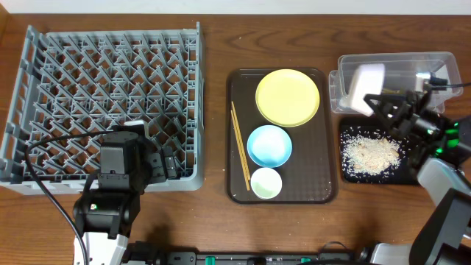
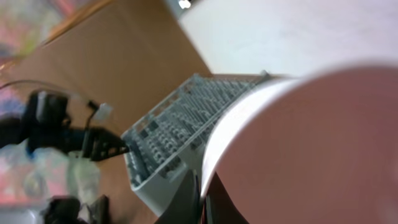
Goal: Sort waste into correct bins and load items into the dishwasher rack
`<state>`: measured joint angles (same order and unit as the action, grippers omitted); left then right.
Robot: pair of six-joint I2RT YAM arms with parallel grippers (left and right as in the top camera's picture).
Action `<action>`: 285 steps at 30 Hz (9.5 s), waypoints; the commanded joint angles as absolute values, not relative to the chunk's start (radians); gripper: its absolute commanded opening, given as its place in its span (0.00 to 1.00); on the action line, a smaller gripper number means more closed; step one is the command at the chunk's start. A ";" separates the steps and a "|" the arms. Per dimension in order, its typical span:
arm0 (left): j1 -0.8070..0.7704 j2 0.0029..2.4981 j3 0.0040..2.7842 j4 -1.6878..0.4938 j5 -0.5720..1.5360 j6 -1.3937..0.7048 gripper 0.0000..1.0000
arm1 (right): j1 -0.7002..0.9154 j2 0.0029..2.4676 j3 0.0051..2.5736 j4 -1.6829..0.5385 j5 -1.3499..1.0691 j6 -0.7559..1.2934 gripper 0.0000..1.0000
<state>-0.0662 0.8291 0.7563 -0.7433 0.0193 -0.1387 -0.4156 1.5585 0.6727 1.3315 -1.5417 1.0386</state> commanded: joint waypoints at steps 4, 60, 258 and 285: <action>-0.060 0.829 0.776 -0.742 0.014 -0.152 0.95 | -0.298 1.544 0.746 1.420 -1.514 1.322 0.01; -0.060 0.829 0.776 -0.740 0.014 -0.152 0.95 | 0.380 1.726 1.251 -0.412 -0.131 -0.359 0.01; -0.060 0.829 0.776 -0.739 0.014 -0.152 0.95 | 0.068 1.337 0.879 -0.603 -0.179 0.171 0.42; -0.060 0.829 0.776 -0.739 0.014 -0.152 0.95 | 0.072 1.590 0.878 -0.632 0.150 0.273 0.02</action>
<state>-0.0662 0.8295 0.7574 -0.7380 0.0193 -0.1387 0.0650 1.5818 0.8761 -0.6178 0.0902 0.2478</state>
